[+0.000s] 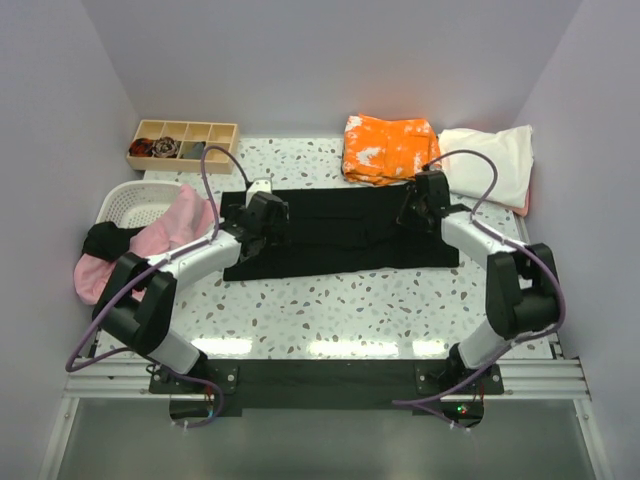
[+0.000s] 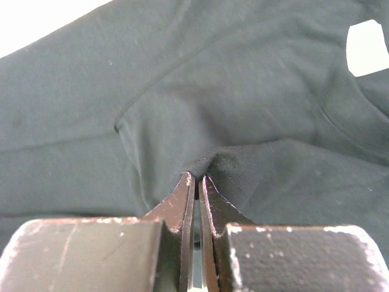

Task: Fold and stack the t-shirts
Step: Fold the other side of the tshirt into a rectangle

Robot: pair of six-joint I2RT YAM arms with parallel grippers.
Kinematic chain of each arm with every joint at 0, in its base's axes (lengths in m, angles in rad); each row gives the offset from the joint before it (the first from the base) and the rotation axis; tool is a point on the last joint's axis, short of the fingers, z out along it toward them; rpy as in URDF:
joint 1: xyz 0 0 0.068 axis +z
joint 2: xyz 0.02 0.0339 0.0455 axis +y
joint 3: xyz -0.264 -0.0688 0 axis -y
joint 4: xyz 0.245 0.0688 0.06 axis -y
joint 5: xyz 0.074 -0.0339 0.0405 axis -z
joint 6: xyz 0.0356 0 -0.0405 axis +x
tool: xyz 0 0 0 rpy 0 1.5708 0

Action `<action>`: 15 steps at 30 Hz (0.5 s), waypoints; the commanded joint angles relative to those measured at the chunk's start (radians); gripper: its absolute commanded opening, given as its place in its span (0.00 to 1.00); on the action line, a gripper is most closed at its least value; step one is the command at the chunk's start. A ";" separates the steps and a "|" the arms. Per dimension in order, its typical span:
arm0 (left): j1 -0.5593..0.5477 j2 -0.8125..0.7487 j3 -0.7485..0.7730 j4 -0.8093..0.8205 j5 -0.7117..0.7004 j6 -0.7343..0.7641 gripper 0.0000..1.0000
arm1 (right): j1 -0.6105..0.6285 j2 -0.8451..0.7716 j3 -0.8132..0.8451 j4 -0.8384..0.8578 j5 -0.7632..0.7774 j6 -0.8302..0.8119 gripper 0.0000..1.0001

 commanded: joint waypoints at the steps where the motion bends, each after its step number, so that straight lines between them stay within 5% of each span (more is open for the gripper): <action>1: -0.001 0.003 0.038 0.008 -0.038 0.021 1.00 | -0.004 0.117 0.157 -0.010 -0.031 0.006 0.08; 5: -0.001 0.005 0.038 0.000 -0.044 0.020 1.00 | -0.004 0.183 0.256 -0.067 0.064 -0.025 0.42; 6: 0.000 0.006 0.040 0.000 -0.046 0.020 1.00 | -0.002 0.182 0.262 -0.062 0.096 -0.033 0.65; 7: 0.000 0.006 0.038 0.002 -0.046 0.021 1.00 | -0.004 0.172 0.270 -0.054 0.124 -0.043 0.71; 11: 0.004 0.018 0.051 -0.001 -0.046 0.028 1.00 | -0.002 0.062 0.241 -0.027 0.271 -0.112 0.83; 15: 0.005 0.024 0.057 0.003 -0.043 0.028 1.00 | -0.002 -0.013 0.201 -0.059 0.314 -0.143 0.84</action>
